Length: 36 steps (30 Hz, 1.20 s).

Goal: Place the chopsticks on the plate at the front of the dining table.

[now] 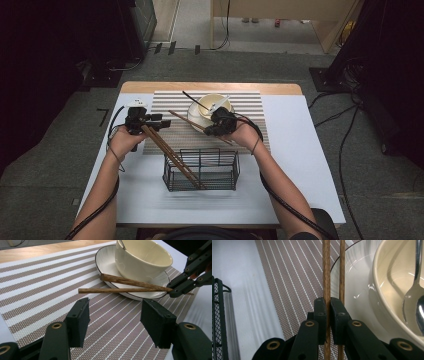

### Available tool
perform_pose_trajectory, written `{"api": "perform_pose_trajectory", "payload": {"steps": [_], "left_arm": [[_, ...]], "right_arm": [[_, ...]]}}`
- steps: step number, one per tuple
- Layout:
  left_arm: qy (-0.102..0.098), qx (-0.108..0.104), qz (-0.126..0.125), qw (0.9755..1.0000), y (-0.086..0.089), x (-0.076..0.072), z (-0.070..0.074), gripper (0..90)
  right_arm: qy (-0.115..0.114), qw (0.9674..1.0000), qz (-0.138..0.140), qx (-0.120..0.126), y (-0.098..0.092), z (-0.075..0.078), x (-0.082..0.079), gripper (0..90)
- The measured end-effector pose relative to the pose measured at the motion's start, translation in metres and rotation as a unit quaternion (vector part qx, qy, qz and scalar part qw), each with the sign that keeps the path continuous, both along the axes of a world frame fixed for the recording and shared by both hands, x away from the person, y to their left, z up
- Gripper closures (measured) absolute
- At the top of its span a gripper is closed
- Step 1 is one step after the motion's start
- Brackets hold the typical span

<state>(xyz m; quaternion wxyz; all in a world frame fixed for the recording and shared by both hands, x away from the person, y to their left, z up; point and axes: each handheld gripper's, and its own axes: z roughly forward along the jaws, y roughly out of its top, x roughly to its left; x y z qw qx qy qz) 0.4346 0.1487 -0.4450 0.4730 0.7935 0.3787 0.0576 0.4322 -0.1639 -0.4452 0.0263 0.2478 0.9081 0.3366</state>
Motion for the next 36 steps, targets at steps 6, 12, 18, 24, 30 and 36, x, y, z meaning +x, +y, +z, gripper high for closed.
{"api": "perform_pose_trajectory", "payload": {"steps": [6,12,18,24,30,36], "left_arm": [[-0.003,-0.001,0.002,1.0000,-0.002,0.001,0.000,39.1],[0.002,0.003,-0.001,1.0000,-0.005,0.002,-0.004,39.1],[0.004,0.005,-0.004,1.0000,-0.008,0.002,-0.006,39.2],[0.007,0.009,-0.006,0.9999,-0.011,0.002,-0.009,39.3],[0.007,0.013,-0.009,0.9999,-0.014,0.002,-0.011,39.4],[0.008,0.010,-0.008,0.9999,-0.014,0.002,-0.013,39.5]], "right_arm": [[0.001,1.0000,-0.002,-0.002,0.000,-0.002,0.001,85.4],[0.006,1.0000,-0.005,0.000,0.000,-0.004,0.002,85.4],[0.003,1.0000,-0.009,-0.002,0.001,-0.005,0.003,85.3],[0.003,0.9999,-0.016,-0.004,0.001,-0.006,0.003,85.2],[0.002,0.9998,-0.020,-0.002,0.000,-0.006,0.004,85.2],[0.008,0.9996,-0.026,0.001,-0.001,-0.008,0.003,84.9]]}}
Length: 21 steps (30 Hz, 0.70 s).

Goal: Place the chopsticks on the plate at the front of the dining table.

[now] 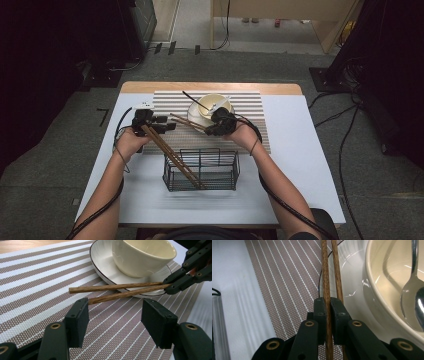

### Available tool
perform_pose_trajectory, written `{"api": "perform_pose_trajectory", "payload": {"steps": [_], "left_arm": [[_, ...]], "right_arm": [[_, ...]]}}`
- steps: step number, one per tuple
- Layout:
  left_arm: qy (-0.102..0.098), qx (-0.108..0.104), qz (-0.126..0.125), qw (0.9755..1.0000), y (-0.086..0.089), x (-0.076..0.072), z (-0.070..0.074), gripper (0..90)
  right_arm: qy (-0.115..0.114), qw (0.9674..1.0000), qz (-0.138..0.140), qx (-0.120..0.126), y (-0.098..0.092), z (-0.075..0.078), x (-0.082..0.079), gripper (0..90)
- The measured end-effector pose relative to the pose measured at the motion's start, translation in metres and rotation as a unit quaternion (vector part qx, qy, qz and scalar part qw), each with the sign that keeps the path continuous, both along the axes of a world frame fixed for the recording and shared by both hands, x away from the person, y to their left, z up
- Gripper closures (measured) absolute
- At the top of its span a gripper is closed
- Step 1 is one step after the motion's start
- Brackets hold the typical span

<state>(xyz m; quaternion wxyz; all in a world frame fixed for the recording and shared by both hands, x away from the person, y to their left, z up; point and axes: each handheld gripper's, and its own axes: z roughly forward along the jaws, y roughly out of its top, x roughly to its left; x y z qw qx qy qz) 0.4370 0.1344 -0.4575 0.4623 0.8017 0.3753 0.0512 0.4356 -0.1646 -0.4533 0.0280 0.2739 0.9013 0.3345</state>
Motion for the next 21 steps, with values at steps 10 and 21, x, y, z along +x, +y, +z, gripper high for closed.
{"api": "perform_pose_trajectory", "payload": {"steps": [10,21], "left_arm": [[0.016,0.008,-0.002,0.9998,-0.0018,-0.0004,-0.0042,47.2],[0.012,0.021,-0.003,0.9997,-0.0066,-0.0009,-0.0093,49.8]], "right_arm": [[-0.001,1.0000,0.000,-0.001,-0.0010,-0.0011,-0.0005,83.6],[-0.003,1.0000,-0.005,0.000,-0.0010,0.0001,-0.0018,85.3]]}}
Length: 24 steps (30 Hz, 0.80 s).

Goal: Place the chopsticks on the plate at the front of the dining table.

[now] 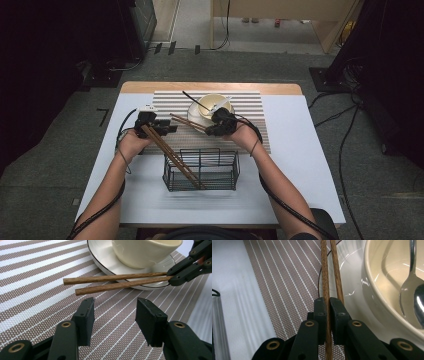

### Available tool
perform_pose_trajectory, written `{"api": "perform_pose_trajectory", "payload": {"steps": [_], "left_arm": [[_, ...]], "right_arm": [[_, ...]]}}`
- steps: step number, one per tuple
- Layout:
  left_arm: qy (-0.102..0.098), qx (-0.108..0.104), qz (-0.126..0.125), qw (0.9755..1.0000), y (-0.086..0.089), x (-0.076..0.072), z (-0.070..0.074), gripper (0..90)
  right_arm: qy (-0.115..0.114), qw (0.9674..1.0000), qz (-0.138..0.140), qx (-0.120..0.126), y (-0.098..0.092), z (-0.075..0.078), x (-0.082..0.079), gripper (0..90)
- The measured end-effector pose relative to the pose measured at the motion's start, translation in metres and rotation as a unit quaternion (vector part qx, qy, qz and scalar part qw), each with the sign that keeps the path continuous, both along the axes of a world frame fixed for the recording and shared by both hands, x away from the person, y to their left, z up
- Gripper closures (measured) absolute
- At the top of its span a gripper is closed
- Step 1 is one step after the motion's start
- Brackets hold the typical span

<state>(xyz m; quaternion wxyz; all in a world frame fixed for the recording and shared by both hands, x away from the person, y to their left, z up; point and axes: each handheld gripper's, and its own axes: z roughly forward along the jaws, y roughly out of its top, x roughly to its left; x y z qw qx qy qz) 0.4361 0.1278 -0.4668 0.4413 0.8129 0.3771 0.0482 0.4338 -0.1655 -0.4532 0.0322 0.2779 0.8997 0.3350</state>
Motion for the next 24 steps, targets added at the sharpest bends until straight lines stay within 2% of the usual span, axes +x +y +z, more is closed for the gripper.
{"api": "perform_pose_trajectory", "payload": {"steps": [4,11,13,15,16,18,24], "left_arm": [[-0.005,-0.005,0.006,1.0000,-0.001,0.001,-0.001,49.5],[-0.016,0.000,0.017,0.9997,-0.006,0.004,-0.004,48.1],[-0.013,-0.006,0.018,0.9997,-0.007,0.004,-0.005,47.8],[0.000,-0.017,0.017,0.9997,-0.008,0.004,-0.006,48.8],[0.007,-0.023,0.012,0.9996,-0.008,0.004,-0.006,51.7],[0.008,-0.030,0.004,0.9995,-0.009,0.002,-0.007,53.7],[0.008,-0.022,-0.002,0.9997,-0.016,0.001,-0.013,53.9]], "right_arm": [[0.000,1.0000,-0.003,0.003,0.000,0.000,0.000,85.3],[0.000,1.0000,-0.002,0.003,0.001,-0.001,0.000,85.2],[-0.001,1.0000,-0.004,0.004,0.001,0.000,-0.001,85.2],[-0.002,1.0000,-0.005,0.006,0.000,0.000,-0.001,85.2],[-0.003,1.0000,-0.004,0.006,0.000,0.001,-0.001,85.2],[-0.003,1.0000,-0.004,0.006,0.000,0.001,-0.001,85.3],[-0.005,1.0000,-0.005,0.007,0.000,0.000,-0.001,85.2]]}}
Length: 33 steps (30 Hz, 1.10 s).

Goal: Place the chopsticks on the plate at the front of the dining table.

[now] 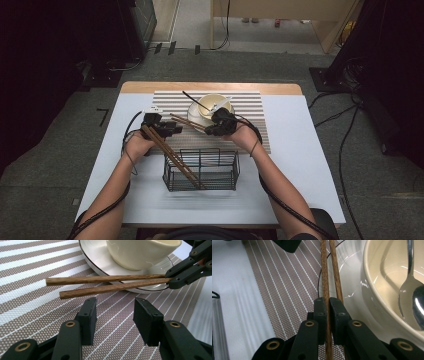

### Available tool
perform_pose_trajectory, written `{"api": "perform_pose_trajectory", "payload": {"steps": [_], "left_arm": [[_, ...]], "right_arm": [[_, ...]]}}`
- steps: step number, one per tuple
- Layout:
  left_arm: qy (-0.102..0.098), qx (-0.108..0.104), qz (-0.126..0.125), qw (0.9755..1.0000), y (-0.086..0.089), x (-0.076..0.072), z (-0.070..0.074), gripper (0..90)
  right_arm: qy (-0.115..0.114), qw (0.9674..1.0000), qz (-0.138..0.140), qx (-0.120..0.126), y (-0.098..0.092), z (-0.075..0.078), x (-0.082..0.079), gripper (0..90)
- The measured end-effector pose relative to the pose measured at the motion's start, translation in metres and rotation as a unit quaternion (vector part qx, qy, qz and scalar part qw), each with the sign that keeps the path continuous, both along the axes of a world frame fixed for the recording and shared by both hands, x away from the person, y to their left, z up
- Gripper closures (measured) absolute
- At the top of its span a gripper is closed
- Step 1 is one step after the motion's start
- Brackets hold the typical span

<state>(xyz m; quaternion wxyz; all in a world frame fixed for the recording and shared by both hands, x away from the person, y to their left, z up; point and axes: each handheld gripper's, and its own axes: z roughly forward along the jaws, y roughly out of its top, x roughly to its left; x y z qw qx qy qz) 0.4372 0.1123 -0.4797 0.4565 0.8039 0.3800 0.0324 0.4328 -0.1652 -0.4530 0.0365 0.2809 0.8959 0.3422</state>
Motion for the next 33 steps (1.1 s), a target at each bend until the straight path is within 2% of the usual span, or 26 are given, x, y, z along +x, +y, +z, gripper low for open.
{"api": "perform_pose_trajectory", "payload": {"steps": [8,23,33], "left_arm": [[-0.007,0.006,-0.009,0.9999,-0.009,0.000,-0.003,53.1],[-0.015,0.009,-0.010,0.9998,-0.012,0.001,-0.003,52.1],[-0.017,0.004,-0.009,0.9998,-0.013,0.001,-0.002,52.0]], "right_arm": [[0.001,1.0000,0.000,0.004,-0.001,0.001,0.000,84.3],[-0.009,1.0000,0.000,0.002,-0.002,0.002,-0.001,83.6],[-0.014,0.9999,0.002,-0.003,-0.001,0.002,-0.001,85.5]]}}
